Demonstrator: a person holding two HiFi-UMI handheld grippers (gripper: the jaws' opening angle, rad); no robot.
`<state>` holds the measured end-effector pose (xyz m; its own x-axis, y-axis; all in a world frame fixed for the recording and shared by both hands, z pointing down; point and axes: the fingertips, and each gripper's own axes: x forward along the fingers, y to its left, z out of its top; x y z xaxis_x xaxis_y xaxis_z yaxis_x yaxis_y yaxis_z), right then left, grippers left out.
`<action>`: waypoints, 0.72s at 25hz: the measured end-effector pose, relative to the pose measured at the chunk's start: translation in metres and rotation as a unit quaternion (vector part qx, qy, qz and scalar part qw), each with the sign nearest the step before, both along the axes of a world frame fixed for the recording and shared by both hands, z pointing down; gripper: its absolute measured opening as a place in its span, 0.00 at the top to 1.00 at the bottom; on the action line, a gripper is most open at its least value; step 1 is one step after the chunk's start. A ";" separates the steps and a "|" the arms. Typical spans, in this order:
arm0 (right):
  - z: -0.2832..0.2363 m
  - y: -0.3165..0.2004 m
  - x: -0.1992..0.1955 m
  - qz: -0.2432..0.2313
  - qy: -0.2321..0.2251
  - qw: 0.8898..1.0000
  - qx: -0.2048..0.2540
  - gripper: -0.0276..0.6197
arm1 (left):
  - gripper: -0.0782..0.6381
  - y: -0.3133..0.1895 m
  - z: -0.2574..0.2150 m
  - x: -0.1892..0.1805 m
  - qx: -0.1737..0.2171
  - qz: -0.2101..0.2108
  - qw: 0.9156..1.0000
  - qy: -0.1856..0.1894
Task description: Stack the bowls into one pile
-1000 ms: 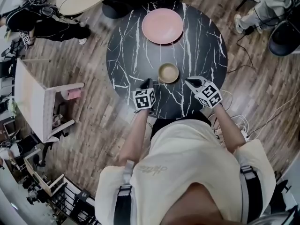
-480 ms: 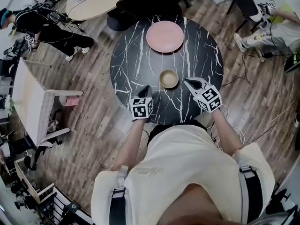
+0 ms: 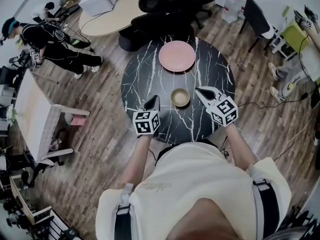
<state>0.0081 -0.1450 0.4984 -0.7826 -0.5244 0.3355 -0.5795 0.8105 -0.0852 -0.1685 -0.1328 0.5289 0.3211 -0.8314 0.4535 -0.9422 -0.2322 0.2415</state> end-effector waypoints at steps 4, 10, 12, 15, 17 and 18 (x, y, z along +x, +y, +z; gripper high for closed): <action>-0.031 -0.011 -0.002 0.016 -0.011 1.000 0.025 0.95 | 0.86 -0.015 -0.034 0.003 0.037 -0.016 0.999 0.028; -0.070 -0.026 0.008 0.073 -0.021 0.996 0.049 0.95 | 0.86 -0.019 -0.084 0.012 0.087 0.015 0.996 -0.005; -0.079 -0.029 0.011 0.080 -0.026 0.995 0.054 0.95 | 0.85 -0.019 -0.096 0.013 0.099 0.020 0.995 -0.010; -0.092 -0.030 0.016 0.083 -0.035 0.994 0.063 0.95 | 0.85 -0.019 -0.116 0.013 0.119 0.021 0.993 -0.007; -0.102 -0.029 0.018 0.081 -0.041 0.993 0.071 0.95 | 0.85 -0.020 -0.129 0.013 0.132 0.022 0.991 -0.007; -0.108 -0.028 0.018 0.080 -0.044 0.993 0.076 0.95 | 0.85 -0.020 -0.135 0.013 0.138 0.022 0.990 -0.007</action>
<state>0.0265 -0.1729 0.3908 -0.7082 -0.6834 0.1769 -0.6974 0.7163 -0.0246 -0.1552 -0.1527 0.3942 0.3555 -0.9094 0.2158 -0.9324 -0.3291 0.1493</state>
